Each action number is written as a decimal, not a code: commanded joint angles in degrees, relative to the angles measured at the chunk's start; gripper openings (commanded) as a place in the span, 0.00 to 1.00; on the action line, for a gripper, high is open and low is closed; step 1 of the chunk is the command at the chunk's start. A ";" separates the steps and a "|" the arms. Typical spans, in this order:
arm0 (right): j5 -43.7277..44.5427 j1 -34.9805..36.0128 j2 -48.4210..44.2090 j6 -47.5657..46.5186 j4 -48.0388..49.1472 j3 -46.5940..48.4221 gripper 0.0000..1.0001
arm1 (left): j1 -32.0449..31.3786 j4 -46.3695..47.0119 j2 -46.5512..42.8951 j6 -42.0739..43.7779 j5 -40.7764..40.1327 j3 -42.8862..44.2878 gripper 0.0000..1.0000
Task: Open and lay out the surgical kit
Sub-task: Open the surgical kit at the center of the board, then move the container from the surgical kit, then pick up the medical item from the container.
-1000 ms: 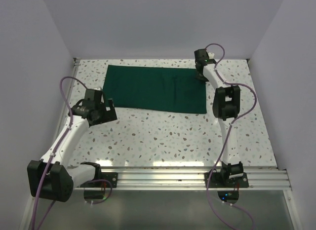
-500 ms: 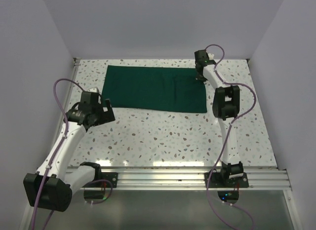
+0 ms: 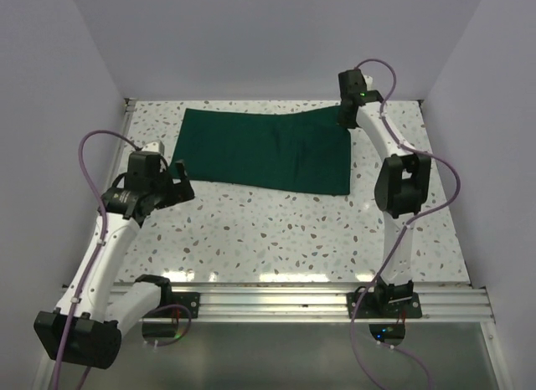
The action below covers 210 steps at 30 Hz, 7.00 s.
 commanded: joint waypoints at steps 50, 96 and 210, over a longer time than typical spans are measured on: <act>-4.85 28.08 -65.67 22.92 -23.09 -65.55 0.98 | 0.10 4.97 2.81 1.03 -3.66 11.50 1.00; -8.10 16.04 17.50 8.86 -14.92 15.43 0.24 | -3.42 7.78 70.93 4.55 0.91 52.90 0.73; -9.59 14.55 -52.20 6.39 -21.95 -50.75 0.85 | -36.46 20.52 56.43 14.48 1.79 26.44 0.55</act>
